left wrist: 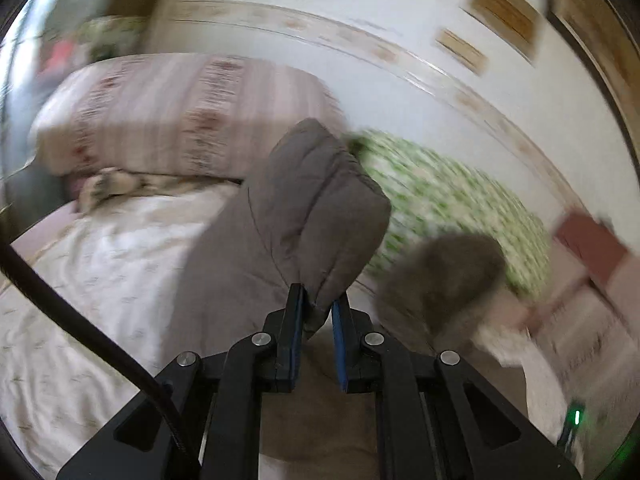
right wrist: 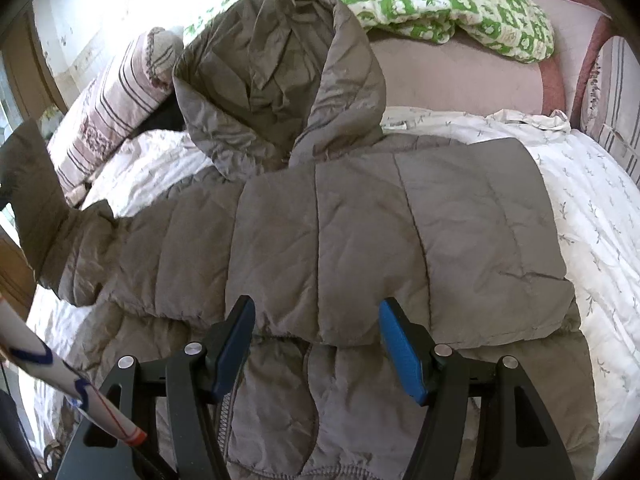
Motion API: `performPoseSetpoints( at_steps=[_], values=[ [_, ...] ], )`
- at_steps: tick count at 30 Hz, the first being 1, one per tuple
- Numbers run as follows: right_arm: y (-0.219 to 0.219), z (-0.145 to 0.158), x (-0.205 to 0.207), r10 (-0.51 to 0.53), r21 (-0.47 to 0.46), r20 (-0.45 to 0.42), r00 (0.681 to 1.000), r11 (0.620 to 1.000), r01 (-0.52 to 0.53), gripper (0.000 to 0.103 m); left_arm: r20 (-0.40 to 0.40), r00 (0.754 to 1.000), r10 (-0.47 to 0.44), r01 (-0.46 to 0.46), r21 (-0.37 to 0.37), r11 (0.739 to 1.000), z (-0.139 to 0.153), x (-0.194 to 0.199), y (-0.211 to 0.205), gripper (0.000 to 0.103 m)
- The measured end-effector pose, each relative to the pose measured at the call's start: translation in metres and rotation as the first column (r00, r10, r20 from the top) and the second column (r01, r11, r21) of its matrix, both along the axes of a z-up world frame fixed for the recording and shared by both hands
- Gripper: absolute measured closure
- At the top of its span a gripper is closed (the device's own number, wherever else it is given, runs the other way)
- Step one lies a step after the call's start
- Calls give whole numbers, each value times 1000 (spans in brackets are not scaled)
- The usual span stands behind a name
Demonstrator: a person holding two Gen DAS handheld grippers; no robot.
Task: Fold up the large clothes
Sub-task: 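Lift the cuff with the left gripper, fold it across the jacket front, release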
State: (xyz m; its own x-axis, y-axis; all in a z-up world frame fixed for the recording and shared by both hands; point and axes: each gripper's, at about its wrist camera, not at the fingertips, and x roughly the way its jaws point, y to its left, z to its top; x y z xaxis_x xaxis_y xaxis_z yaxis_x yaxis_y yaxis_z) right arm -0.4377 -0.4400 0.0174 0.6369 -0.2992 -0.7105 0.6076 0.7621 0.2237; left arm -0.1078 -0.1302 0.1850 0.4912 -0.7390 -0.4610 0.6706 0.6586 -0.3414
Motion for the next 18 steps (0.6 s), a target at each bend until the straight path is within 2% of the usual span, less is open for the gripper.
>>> performPoseSetpoints(
  at_steps=[2,4,7,8,11,13,15,16,17,18],
  values=[
    [-3,2,-3,-16,3,15,1000,1000,16,33,14,997,-78,77,50,996,-11,-25,-27,90],
    [-6,3,-5,-28,12,25,999,1000,27,33,26,988,-155,151,131,980,-30,-51,-57,90],
    [-10,2,-9,-46,30,43,998,999,44,33,-2,970,-242,234,252,939,-69,-79,-95,90],
    [-12,2,-10,-49,34,48,998,998,47,33,-17,963,-268,261,306,916,-87,-88,-109,90],
    [-16,2,-12,-58,52,67,996,997,55,33,-61,949,-310,307,415,856,-124,-106,-131,89],
    [-17,2,-13,-57,67,77,995,996,52,33,-38,949,-312,293,470,833,-137,-111,-138,87],
    [-19,2,-14,-52,89,93,994,995,44,33,-31,943,-332,305,484,820,-137,-115,-141,68],
    [-19,2,-14,-49,106,103,993,994,38,33,-42,940,-338,316,477,820,-136,-116,-142,45],
    [-18,2,-14,-48,115,110,993,993,35,33,-47,941,-335,318,465,827,-134,-117,-141,32],
    [-17,3,-15,-47,128,123,991,991,31,33,-45,941,-337,319,456,831,-130,-119,-140,32]
  ],
)
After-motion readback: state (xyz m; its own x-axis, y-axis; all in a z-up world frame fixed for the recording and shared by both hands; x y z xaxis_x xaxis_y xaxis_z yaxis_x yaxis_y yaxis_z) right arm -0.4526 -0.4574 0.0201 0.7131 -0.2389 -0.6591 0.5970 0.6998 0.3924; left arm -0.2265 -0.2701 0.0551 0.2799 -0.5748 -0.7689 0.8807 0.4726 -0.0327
